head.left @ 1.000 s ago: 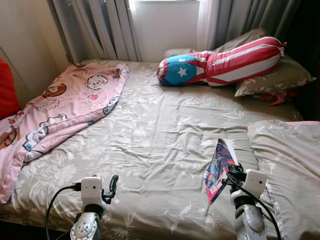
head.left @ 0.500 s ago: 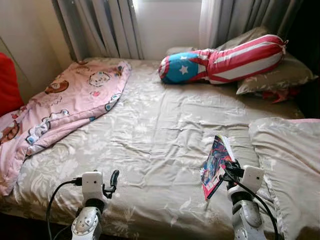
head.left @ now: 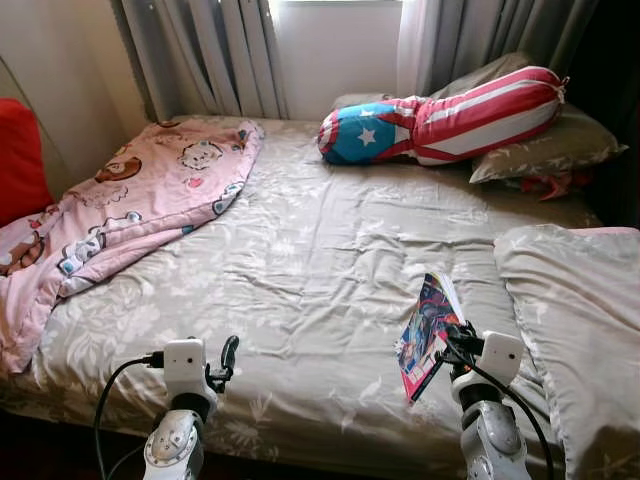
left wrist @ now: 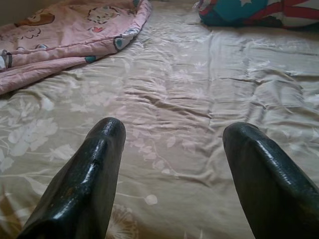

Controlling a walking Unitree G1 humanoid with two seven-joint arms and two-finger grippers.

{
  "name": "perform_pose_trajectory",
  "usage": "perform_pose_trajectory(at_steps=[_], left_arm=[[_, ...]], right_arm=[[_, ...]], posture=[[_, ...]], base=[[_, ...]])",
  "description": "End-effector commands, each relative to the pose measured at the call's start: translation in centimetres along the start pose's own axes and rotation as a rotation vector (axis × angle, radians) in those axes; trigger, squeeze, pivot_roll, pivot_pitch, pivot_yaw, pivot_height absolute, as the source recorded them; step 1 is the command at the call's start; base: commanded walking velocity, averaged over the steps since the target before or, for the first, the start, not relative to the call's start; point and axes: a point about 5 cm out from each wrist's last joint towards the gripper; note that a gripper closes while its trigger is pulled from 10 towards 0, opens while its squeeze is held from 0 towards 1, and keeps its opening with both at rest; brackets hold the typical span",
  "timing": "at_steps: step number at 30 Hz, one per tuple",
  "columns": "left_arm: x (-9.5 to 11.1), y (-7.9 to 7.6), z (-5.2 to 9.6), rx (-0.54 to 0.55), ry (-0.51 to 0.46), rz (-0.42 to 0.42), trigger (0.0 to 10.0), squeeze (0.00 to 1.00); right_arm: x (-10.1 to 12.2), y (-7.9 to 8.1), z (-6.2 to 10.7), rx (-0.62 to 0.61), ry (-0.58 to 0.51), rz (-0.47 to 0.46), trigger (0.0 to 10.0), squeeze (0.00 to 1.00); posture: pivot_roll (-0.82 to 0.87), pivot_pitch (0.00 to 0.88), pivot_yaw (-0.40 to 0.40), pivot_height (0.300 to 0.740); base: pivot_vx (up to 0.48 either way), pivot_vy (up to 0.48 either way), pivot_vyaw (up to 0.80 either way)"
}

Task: Clean up the room

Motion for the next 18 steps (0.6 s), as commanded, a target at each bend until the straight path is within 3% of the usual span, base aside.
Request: perform_pose_trajectory(at_steps=[1,18], left_arm=[[0.28,-0.03,-0.12,-0.003,-0.002,0.003,10.0,0.0],[0.35,-0.37,-0.3,-0.011,0.0,0.007,10.0,0.0]], right_arm=[[0.95,0.1,-0.66,0.004,-0.034,0.007,10.0,0.0],[1.04,0.16,-0.81,-0.006,-0.034,0.015,10.0,0.0]], posture=[[-0.03,0.0,0.02,0.667],[-0.02,0.0,0.021,0.658]], base=[[0.0,0.0,0.0],[0.0,0.0,0.0]])
Point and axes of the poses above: a point about 5 cm out from each wrist's last joint towards the gripper, its own z axis pointing back from the gripper into the wrist, its own x axis along the axis of the wrist's last joint, y = z × x, and after that the axes turned 12 degrees about z, right-handed
